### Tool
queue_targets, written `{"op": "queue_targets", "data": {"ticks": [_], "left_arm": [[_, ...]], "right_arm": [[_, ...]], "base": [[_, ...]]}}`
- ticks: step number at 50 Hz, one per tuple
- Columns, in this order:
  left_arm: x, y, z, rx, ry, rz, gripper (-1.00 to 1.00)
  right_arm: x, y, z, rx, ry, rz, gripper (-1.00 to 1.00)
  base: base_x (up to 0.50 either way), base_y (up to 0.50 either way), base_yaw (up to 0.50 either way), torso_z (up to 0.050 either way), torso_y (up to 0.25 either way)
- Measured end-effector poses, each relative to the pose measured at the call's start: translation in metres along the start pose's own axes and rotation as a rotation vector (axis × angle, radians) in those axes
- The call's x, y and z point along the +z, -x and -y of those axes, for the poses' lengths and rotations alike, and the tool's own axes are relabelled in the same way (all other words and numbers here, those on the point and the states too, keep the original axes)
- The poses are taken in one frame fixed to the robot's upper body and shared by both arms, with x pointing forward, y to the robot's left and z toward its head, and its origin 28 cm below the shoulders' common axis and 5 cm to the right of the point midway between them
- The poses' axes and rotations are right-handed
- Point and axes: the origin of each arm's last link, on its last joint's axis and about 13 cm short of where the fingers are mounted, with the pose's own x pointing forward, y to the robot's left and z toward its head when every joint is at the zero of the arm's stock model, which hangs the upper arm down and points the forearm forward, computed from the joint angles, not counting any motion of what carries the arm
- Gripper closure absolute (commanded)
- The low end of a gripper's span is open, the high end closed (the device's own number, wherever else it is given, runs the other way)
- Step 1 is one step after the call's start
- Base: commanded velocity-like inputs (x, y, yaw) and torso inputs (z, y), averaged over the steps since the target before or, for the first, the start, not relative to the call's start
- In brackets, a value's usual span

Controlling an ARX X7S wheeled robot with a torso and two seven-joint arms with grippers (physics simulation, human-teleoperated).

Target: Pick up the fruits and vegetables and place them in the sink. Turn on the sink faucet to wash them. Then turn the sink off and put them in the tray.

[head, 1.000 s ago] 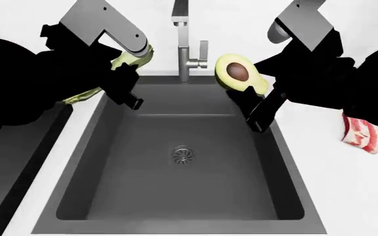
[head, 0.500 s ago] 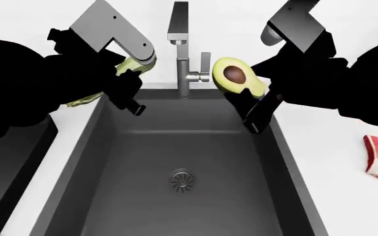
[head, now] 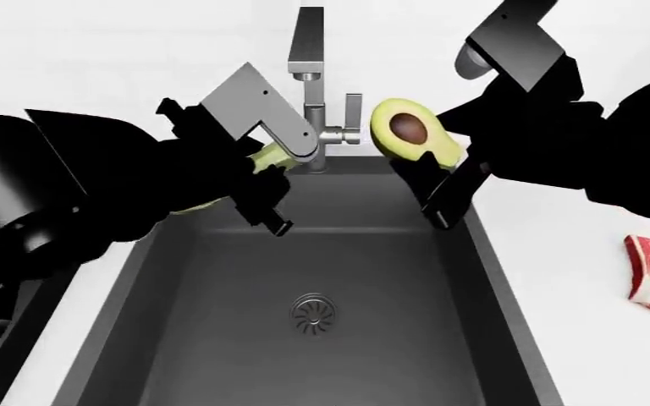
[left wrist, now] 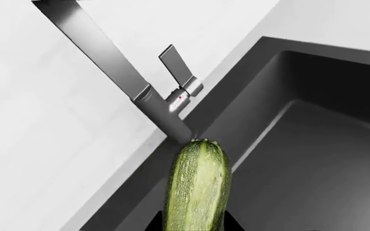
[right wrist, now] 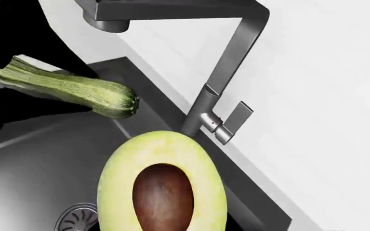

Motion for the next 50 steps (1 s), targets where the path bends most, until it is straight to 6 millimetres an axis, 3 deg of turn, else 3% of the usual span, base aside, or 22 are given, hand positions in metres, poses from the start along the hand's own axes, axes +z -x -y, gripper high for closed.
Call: {"op": "queue_targets", "data": {"ticks": [24, 50], "left_arm": [[-0.017, -0.057, 0.029, -0.096, -0.006, -0.070, 1.00], [-0.047, -0.099, 0.054, -0.162, -0.013, -0.195, 1.00]], "right_arm": [[0.002, 0.011, 0.002, -0.021, -0.005, 0.029, 1.00], [0.001, 0.012, 0.002, -0.021, -0.008, 0.039, 1.00]], "base": [[0.02, 0.00, 0.00, 0.000, 0.000], [0.02, 0.00, 0.00, 0.000, 0.000]]}}
